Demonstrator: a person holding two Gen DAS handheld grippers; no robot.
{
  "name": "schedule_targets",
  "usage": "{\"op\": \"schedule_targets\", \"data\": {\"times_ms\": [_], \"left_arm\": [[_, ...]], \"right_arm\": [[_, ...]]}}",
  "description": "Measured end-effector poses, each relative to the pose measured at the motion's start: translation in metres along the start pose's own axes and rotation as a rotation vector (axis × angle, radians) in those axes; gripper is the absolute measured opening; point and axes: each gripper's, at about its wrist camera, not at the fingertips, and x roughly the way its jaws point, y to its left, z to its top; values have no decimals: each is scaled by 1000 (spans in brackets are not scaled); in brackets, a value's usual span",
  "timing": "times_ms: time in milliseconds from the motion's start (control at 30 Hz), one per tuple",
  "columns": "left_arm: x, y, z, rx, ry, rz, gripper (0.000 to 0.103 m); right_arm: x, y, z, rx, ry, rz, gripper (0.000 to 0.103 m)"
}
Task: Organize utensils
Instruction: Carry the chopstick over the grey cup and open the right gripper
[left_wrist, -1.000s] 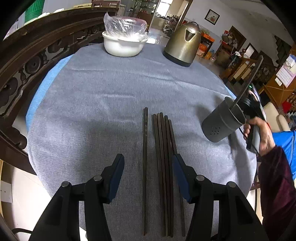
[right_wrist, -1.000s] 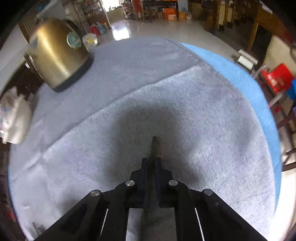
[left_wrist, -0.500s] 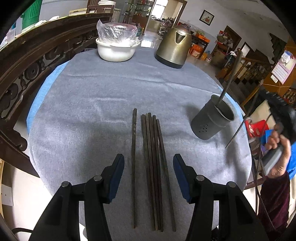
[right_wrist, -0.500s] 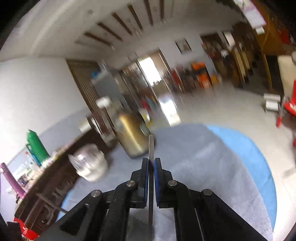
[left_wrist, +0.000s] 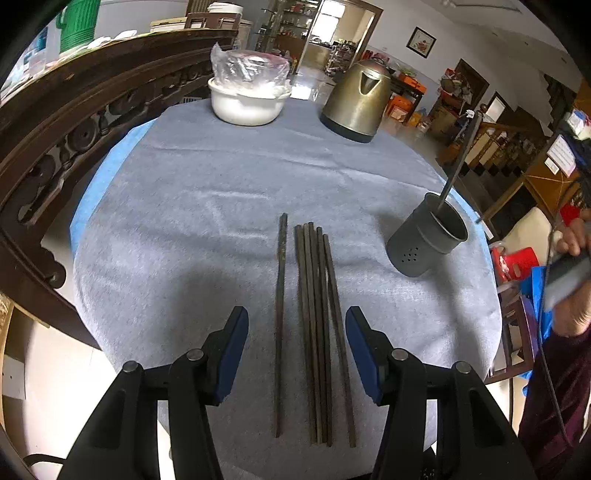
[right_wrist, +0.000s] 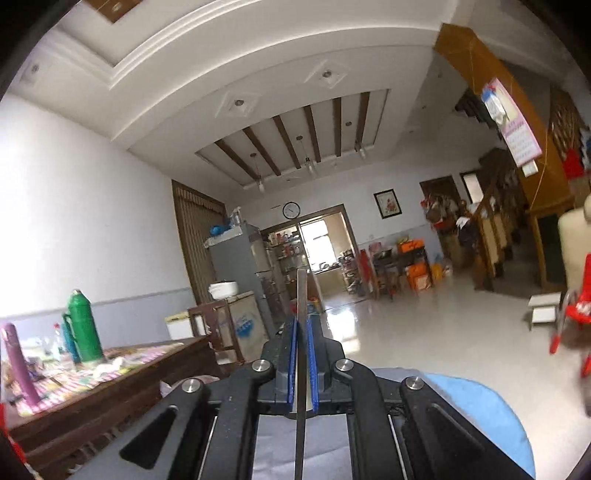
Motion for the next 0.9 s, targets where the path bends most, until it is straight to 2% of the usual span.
{"op": "schedule_targets", "data": {"times_ms": [200,367,467,533,600,633,900], "left_arm": [[-8,15,-3,-20,-13,18,56],[-9,30,-3,-52,-15,35,56],[-8,35,-4,-62,-15,41,56],[-6,36,-5,-67,-11,43,56],[-4,36,-5,-70,-2,45,56],[-3,35,-6,-69,0,44,56],[-1,37,-8,-62,2,59,56]], "right_arm": [[24,16,-36,-84,110,-16,6],[22,10,-48,-40,212,36,8],[7,1,-48,-5,244,54,8],[-6,-4,-47,16,252,72,13],[-15,-6,-46,24,264,89,29],[-21,-11,-47,27,266,89,31],[-74,-9,-50,52,232,168,31]]}}
